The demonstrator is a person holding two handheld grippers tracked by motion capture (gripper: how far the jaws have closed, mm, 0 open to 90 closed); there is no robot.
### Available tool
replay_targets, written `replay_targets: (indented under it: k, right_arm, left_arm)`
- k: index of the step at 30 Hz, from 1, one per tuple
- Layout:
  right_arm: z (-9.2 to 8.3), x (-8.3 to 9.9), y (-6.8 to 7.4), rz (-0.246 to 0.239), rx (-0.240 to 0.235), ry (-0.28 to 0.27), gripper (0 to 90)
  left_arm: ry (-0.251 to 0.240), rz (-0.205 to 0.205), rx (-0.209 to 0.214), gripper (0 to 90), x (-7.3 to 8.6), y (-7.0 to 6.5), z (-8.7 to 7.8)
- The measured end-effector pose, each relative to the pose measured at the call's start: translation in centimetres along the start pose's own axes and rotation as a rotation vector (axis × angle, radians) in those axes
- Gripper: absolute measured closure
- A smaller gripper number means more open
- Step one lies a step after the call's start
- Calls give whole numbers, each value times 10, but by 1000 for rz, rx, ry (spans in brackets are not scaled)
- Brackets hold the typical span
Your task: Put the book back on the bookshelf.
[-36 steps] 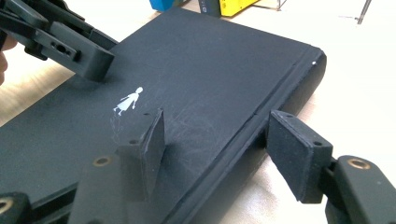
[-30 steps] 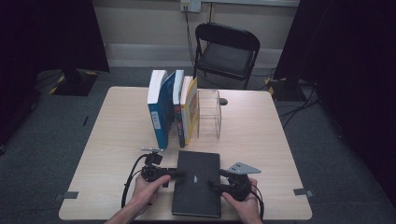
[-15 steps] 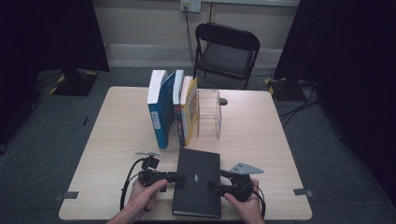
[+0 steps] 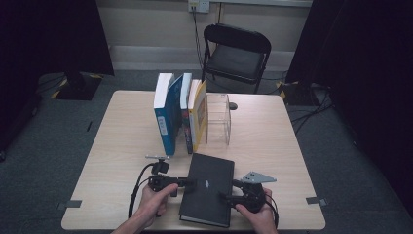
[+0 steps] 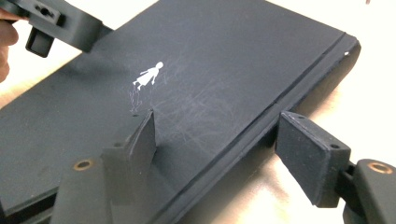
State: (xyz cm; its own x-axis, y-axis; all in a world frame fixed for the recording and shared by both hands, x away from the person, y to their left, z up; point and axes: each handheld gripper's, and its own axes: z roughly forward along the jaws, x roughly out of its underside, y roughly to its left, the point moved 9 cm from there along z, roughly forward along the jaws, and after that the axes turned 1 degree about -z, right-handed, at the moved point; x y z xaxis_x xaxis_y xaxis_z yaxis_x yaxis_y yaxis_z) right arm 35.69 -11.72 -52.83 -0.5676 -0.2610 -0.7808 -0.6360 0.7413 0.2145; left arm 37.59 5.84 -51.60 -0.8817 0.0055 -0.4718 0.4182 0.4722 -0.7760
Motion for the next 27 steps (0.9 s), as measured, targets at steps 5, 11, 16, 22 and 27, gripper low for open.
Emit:
replay_targets:
  k: [5,11,16,22,27]
  right_arm:
    - [-3,1,2,5,-33,12,292]
    - [-3,3,5,-13,-32,20,261]
    - [0,2,7,-19,-39,23,198]
    - [2,2,6,-6,-57,25,146]
    - [3,1,6,-2,-64,26,120]
  left_arm:
    - [51,12,15,507,19,-7,5]
    - [74,24,12,502,10,-2,14]
    - [80,27,27,518,1,0,21]
    - [70,74,4,526,-9,-1,35]
    - [32,109,6,520,-13,-3,46]
